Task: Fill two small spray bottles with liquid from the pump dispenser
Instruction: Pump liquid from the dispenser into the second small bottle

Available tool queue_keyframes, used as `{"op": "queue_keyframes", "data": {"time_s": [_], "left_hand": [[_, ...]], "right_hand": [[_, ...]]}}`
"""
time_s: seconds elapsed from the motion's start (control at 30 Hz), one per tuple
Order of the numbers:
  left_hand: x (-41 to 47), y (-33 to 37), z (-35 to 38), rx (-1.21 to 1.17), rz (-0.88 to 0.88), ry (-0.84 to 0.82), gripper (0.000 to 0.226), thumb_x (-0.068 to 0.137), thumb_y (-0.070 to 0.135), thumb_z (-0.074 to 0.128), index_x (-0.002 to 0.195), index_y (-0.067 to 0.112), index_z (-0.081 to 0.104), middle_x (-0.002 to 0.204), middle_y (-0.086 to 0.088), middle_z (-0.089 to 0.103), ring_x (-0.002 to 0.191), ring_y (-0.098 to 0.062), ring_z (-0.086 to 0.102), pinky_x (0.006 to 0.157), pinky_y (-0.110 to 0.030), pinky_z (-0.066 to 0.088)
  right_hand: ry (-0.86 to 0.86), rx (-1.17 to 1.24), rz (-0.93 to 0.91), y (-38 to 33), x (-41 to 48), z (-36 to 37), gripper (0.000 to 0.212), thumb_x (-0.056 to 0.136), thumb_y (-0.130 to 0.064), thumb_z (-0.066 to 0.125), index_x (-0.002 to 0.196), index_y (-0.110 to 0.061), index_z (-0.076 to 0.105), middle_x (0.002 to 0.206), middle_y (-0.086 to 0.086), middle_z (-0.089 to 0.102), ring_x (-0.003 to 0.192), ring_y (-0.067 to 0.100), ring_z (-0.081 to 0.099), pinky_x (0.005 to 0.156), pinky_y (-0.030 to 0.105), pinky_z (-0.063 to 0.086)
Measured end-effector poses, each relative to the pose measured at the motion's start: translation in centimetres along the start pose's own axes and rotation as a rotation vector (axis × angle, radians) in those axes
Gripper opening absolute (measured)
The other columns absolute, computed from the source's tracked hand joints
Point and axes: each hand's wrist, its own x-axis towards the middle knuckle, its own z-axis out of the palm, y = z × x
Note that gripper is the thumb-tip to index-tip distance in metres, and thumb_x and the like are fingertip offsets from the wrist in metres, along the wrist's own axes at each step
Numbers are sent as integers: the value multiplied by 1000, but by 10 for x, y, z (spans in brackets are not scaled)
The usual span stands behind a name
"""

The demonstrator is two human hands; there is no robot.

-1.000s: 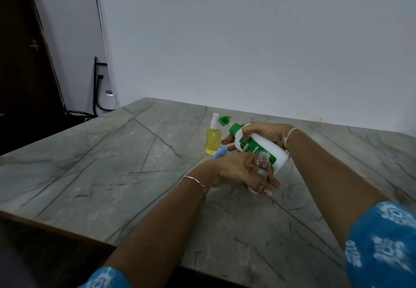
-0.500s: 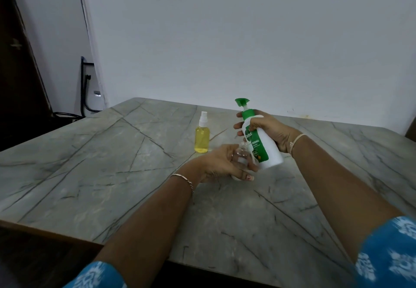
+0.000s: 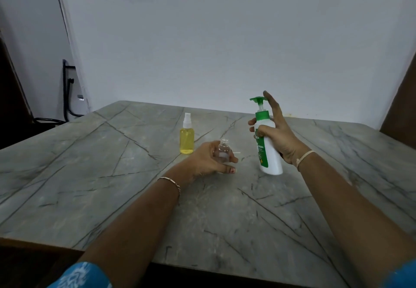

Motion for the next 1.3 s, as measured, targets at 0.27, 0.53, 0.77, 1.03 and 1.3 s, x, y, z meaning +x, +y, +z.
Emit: {"op": "queue_keyframes", "data": {"time_s": [0.27, 0.53, 0.77, 1.03, 1.3], "left_hand": [[1, -1, 1, 27, 24, 18, 35, 68, 0, 82, 97, 9, 63, 103, -4, 74, 101, -15, 69, 90, -28, 54], [0, -1, 3, -45, 10, 22, 39, 69, -6, 80, 101, 3, 60, 103, -11, 73, 98, -14, 70, 79, -20, 55], [2, -3, 2, -52, -8, 16, 39, 69, -5, 80, 102, 3, 60, 104, -11, 72, 97, -13, 70, 78, -19, 55], [2, -3, 2, -59, -15, 7, 38, 70, -5, 79, 102, 6, 60, 97, -4, 73, 94, -9, 71, 75, -17, 54], [4, -4, 3, -16, -14, 59, 35, 75, 13, 81, 105, 10, 62, 89, 4, 70, 85, -7, 67, 78, -20, 52]], "right_hand": [[-183, -303, -235, -13, -21, 5, 96, 75, 7, 62, 145, -47, 23, 133, -11, 44, 97, 15, 62, 71, 29, 58], [-328, -558, -252, -16, -32, 11, 88, 71, -4, 68, 134, -48, 28, 109, -13, 55, 78, 21, 61, 62, 29, 53], [-310, -683, -282, -8, -30, 13, 85, 70, -11, 68, 132, -49, 25, 125, -4, 52, 88, 21, 56, 70, 29, 47], [-248, -872, -371, -5, -30, 19, 80, 72, -15, 70, 137, -38, 30, 110, -13, 46, 82, 10, 46, 63, 16, 31], [-170, -896, -418, 0, -28, 25, 71, 70, -15, 71, 132, -28, 38, 117, -3, 57, 88, 17, 47, 75, 28, 35]]}}
